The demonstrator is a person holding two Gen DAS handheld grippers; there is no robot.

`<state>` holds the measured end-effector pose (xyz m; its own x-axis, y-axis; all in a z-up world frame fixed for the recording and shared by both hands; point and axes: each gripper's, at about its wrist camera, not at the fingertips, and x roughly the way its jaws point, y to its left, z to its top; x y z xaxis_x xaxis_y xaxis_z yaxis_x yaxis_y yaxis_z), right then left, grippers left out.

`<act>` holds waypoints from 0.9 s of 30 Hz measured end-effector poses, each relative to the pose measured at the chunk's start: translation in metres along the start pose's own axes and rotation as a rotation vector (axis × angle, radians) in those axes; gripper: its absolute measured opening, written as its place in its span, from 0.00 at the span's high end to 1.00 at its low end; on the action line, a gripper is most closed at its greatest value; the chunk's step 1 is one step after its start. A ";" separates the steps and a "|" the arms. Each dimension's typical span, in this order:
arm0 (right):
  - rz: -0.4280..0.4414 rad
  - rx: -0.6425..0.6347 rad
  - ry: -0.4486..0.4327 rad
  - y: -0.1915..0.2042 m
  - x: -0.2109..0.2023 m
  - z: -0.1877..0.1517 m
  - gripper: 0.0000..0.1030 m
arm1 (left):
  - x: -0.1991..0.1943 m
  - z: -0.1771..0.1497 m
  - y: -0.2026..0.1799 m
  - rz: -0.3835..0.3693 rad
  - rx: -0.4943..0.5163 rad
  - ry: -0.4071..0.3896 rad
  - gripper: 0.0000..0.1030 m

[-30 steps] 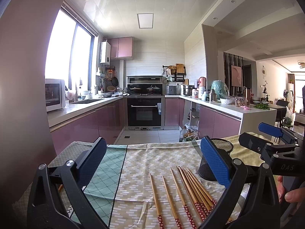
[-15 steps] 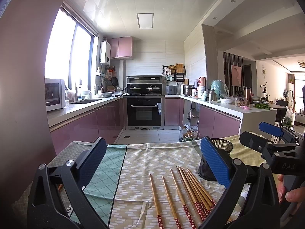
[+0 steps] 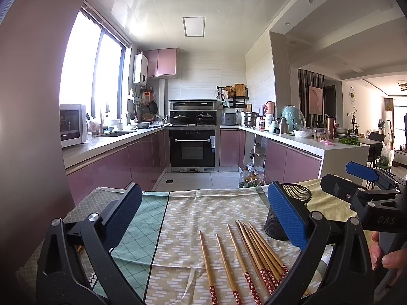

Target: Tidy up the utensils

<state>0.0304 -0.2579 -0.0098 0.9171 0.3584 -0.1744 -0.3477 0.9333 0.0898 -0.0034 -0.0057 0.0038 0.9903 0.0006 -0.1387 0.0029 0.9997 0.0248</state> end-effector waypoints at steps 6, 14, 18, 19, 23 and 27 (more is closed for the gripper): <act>0.003 0.001 0.002 0.000 0.000 0.000 0.06 | 0.000 0.000 0.000 0.002 0.003 0.002 0.06; 0.005 0.004 0.005 0.001 0.001 0.000 0.06 | 0.000 0.000 0.000 0.002 0.005 0.001 0.06; 0.008 0.004 0.006 0.001 0.001 0.000 0.06 | 0.000 -0.004 -0.002 0.001 0.005 0.000 0.06; 0.008 0.005 0.006 0.001 0.002 0.000 0.06 | 0.000 -0.004 -0.002 0.001 0.005 0.000 0.06; 0.008 0.005 0.006 0.002 0.002 0.000 0.06 | 0.000 -0.004 -0.002 0.001 0.007 -0.001 0.06; 0.010 0.006 0.007 0.002 0.002 0.000 0.06 | 0.000 -0.006 -0.004 0.001 0.011 -0.001 0.06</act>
<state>0.0313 -0.2551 -0.0099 0.9121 0.3681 -0.1805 -0.3558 0.9295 0.0976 -0.0040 -0.0092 -0.0025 0.9904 0.0014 -0.1381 0.0036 0.9994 0.0359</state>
